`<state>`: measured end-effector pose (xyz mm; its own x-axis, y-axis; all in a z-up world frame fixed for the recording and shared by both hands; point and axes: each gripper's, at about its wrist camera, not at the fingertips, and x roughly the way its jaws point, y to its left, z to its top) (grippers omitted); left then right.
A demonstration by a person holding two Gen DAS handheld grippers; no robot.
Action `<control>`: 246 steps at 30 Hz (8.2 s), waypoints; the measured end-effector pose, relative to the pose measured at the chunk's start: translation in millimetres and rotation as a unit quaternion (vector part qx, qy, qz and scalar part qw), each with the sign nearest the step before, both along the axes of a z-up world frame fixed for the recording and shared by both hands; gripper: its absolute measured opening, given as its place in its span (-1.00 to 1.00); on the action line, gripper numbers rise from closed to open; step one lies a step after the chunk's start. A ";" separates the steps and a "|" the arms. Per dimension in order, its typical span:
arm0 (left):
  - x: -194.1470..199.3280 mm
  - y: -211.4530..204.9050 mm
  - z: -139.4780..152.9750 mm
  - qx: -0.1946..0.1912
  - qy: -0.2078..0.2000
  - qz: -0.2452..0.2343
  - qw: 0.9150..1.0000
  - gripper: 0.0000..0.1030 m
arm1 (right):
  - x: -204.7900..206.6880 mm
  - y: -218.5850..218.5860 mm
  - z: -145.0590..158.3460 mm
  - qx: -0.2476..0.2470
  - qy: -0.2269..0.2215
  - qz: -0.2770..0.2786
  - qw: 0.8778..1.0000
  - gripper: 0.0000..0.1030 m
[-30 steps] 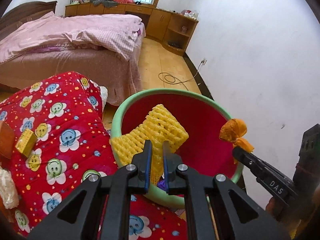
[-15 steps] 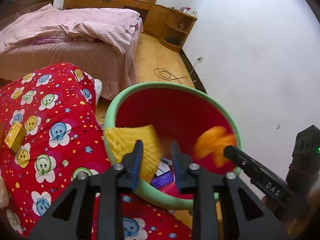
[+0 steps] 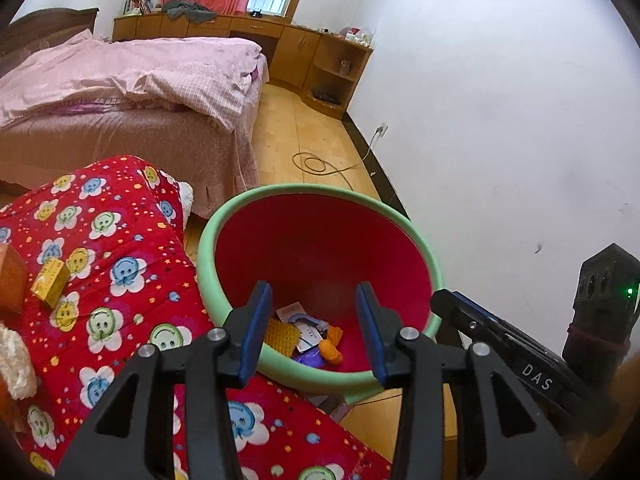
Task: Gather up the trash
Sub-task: 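Move both tools back over the bedspread toward the orange mesh bag, then grasp the orange mesh bag with the left tool while the right tool grasps the white tissue, then carry the mesh bag and white tissue over the red bucket and release both, then move both tools back over the bedspread toward the wooden stick and boxes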
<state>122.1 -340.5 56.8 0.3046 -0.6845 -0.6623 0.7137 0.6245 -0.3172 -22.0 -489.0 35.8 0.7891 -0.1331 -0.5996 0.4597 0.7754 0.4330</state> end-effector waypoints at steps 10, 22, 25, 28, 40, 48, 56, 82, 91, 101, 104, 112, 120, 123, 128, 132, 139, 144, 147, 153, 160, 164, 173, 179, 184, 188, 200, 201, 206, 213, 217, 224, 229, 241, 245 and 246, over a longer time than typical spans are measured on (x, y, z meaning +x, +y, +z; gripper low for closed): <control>-13.0 41.7 15.9 0.006 -0.016 0.041 0.999 -0.14 | -19.5 17.8 20.1 0.000 -0.008 0.005 1.000 0.09; 6.5 128.0 16.9 0.023 -0.019 0.140 0.990 -0.01 | -13.9 59.1 22.9 0.005 -0.003 0.034 0.999 0.30; 14.6 149.6 14.5 0.031 -0.019 0.167 0.985 0.05 | -8.3 71.7 22.2 0.003 0.002 0.044 0.999 0.32; 23.4 168.6 11.1 0.044 -0.023 0.193 0.980 0.16 | -3.5 82.6 22.2 0.001 0.006 0.051 0.999 0.36; 63.3 222.4 -24.2 0.113 -0.019 0.299 0.947 0.27 | 14.2 104.0 13.7 -0.002 0.031 0.068 0.997 0.40; 78.0 235.8 -49.2 0.133 0.016 0.321 0.938 0.28 | 24.7 108.6 6.3 0.001 0.044 0.072 0.996 0.41; 86.0 253.2 -64.3 0.116 0.056 0.350 0.928 0.30 | 32.6 112.1 1.4 0.003 0.050 0.082 0.995 0.41; 58.2 321.9 -12.1 0.002 0.014 0.349 0.937 -0.72 | 91.6 185.5 13.9 -0.025 0.047 0.179 0.982 0.41; 72.3 370.1 -36.0 -0.014 0.027 0.408 0.912 -0.72 | 138.6 232.0 8.6 -0.033 0.055 0.220 0.973 0.41; 73.5 385.9 -52.1 -0.025 0.031 0.421 0.906 -0.72 | 188.7 267.6 -15.3 -0.042 0.087 0.240 0.966 0.41; 72.3 383.6 -52.1 -0.026 0.031 0.417 0.908 -0.72 | 197.6 273.9 -23.0 -0.042 0.094 0.240 0.965 0.33; 71.1 378.8 -53.3 -0.026 0.031 0.410 0.911 -0.72 | 202.9 278.8 -40.8 -0.042 0.109 0.240 0.964 -0.39; 70.6 381.0 -52.9 -0.030 0.026 0.412 0.910 -0.72 | 188.4 270.4 -31.5 -0.027 0.090 0.231 0.968 -0.55; 70.2 380.6 -53.0 -0.031 0.026 0.411 0.911 -0.72 | 175.6 263.3 -21.8 -0.023 0.076 0.223 0.972 -0.55; 69.3 378.7 -52.3 -0.029 0.021 0.408 0.912 -0.72 | 151.7 248.7 -5.0 -0.026 0.057 0.208 0.976 -0.56; 68.4 377.9 -51.3 -0.030 0.018 0.408 0.912 -0.72 | 129.7 234.3 6.4 -0.034 0.048 0.191 0.980 -0.56; 64.2 374.7 -46.0 -0.037 0.012 0.400 0.916 -0.72 | 94.7 208.0 18.8 -0.055 0.037 0.156 0.985 -0.56; 60.0 360.5 -36.8 -0.033 0.005 0.382 0.924 -0.72 | 66.6 178.4 24.8 -0.058 0.032 0.117 0.991 -0.56; 57.1 351.2 -29.0 -0.035 0.001 0.369 0.929 -0.72 | 50.4 159.8 24.6 -0.055 0.028 0.092 0.994 -0.56; 48.5 323.5 -12.5 -0.047 0.008 0.326 0.944 -0.72 | 23.5 123.1 23.0 -0.048 0.024 0.048 0.997 -0.56; 38.1 279.1 2.4 -0.045 0.010 0.276 0.960 -0.72 | 5.8 90.3 16.9 -0.034 0.018 0.016 0.999 -0.56; 35.2 243.0 5.6 -0.040 0.014 0.238 0.970 -0.72 | 1.2 73.5 14.6 -0.022 0.011 0.005 1.000 -0.55; 29.9 152.8 4.4 -0.011 0.017 0.169 0.985 -0.72 | 2.9 40.8 9.6 -0.017 0.006 -0.009 1.000 -0.55; 30.3 97.9 1.3 0.001 0.013 0.127 0.992 -0.72 | 5.5 19.1 -1.1 -0.004 0.008 -0.019 1.000 -0.55; 30.2 60.9 -6.4 0.006 0.020 0.098 0.995 -0.72 | 4.5 5.9 -8.5 0.000 0.007 -0.029 1.000 -0.55; 29.5 35.7 -14.3 0.011 0.025 0.079 0.996 -0.72 | 6.8 -2.9 -12.6 0.006 0.006 -0.033 0.999 -0.54; 32.3 2.2 -28.9 0.022 0.019 0.060 0.998 -0.31 | 8.6 -9.2 -25.1 0.024 0.005 -0.024 0.999 -0.47; 31.7 1.7 -28.5 0.020 0.018 0.059 0.998 -0.31 | 9.6 -9.7 -24.8 0.021 0.006 -0.023 1.000 -0.45; 28.8 4.0 -23.7 0.021 0.009 0.064 0.998 -0.27 | 10.5 -7.5 -24.2 0.023 -0.001 -0.016 1.000 -0.18; 26.2 18.9 -20.5 0.018 0.013 0.078 0.997 -0.27 | 7.8 -0.4 -19.6 0.019 -0.005 -0.012 1.000 -0.03; 21.0 33.1 -17.4 0.018 0.017 0.090 0.996 -0.27 | 1.4 3.3 -14.2 0.019 -0.013 -0.009 1.000 0.06; 13.0 66.8 -8.3 0.012 0.016 0.118 0.993 -0.27 | -3.7 15.0 -2.8 0.017 -0.017 0.004 1.000 0.19; 4.8 93.6 -2.8 0.013 0.013 0.139 0.990 -0.27 | -7.5 31.4 5.3 0.015 -0.022 0.019 0.999 0.26; -11.0 159.2 6.6 0.011 0.007 0.188 0.982 -0.27 | -3.0 70.9 16.6 0.014 -0.018 0.061 0.998 0.32; -14.7 180.4 5.1 0.011 0.009 0.204 0.979 -0.27 | -0.7 85.3 18.7 0.014 -0.014 0.074 0.997 0.33; -15.7 185.6 4.7 0.011 0.010 0.207 0.978 -0.27 | -0.4 89.2 18.7 0.013 -0.012 0.076 0.997 0.33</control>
